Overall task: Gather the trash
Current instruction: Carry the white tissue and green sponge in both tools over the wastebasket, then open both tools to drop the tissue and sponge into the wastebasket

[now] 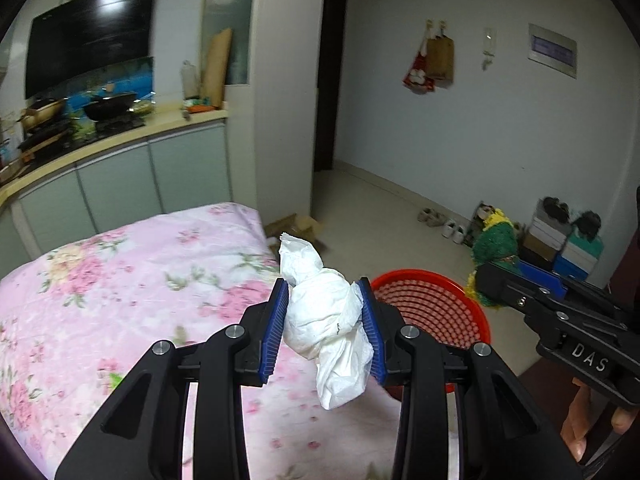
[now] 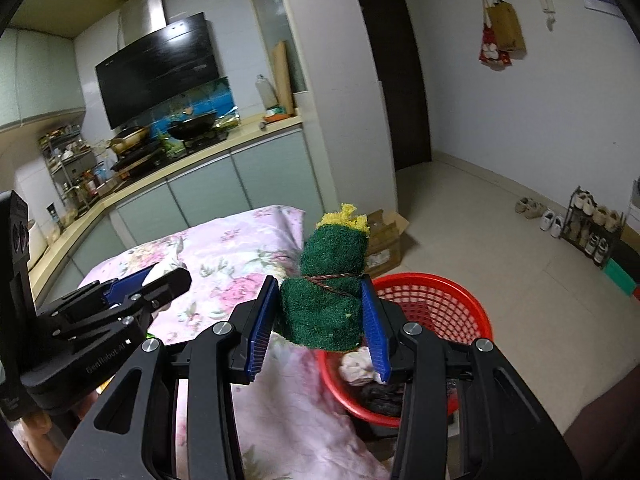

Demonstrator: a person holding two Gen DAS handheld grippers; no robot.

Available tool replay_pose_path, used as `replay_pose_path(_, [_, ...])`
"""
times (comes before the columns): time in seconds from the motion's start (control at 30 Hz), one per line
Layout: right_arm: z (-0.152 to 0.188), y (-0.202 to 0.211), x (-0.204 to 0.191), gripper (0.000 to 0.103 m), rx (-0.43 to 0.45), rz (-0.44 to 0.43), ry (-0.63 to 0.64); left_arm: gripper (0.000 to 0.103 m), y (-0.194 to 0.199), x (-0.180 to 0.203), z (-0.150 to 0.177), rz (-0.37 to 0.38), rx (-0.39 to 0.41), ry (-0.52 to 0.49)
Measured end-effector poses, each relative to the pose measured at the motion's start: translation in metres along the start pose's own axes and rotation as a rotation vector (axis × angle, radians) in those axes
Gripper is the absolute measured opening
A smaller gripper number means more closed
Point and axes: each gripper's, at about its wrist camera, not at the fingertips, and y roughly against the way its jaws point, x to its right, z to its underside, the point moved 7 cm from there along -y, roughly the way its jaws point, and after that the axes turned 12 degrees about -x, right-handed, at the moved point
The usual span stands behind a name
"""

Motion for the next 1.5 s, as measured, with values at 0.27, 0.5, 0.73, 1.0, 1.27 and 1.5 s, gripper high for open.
replay_pose_path(0.27, [0.006,-0.01,0.038,0.04,-0.028,0.048,-0.071,0.034,-0.04,0.032,0.001,0.069,-0.072,-0.04])
replay_pose_path(0.5, [0.012,-0.027,0.068,0.04,-0.073,0.072,-0.125,0.034,-0.075,0.048,0.006,0.111,-0.145,-0.046])
replay_pose_path(0.73, [0.018,-0.055,0.094,0.04,-0.15,0.077,-0.184,0.034,-0.11,0.068,0.014,0.13,-0.227,-0.077])
replay_pose_path(1.0, [0.03,-0.085,0.111,0.041,-0.246,0.05,-0.252,0.035,-0.143,0.083,0.024,0.13,-0.311,-0.12])
replay_pose_path(1.27, [0.035,-0.088,0.125,0.059,-0.275,0.0,-0.329,0.064,-0.154,0.085,0.031,0.131,-0.338,-0.132])
replay_pose_path(1.5, [0.031,-0.074,0.12,0.059,-0.243,0.002,-0.315,0.078,-0.14,0.071,0.026,0.114,-0.315,-0.082])
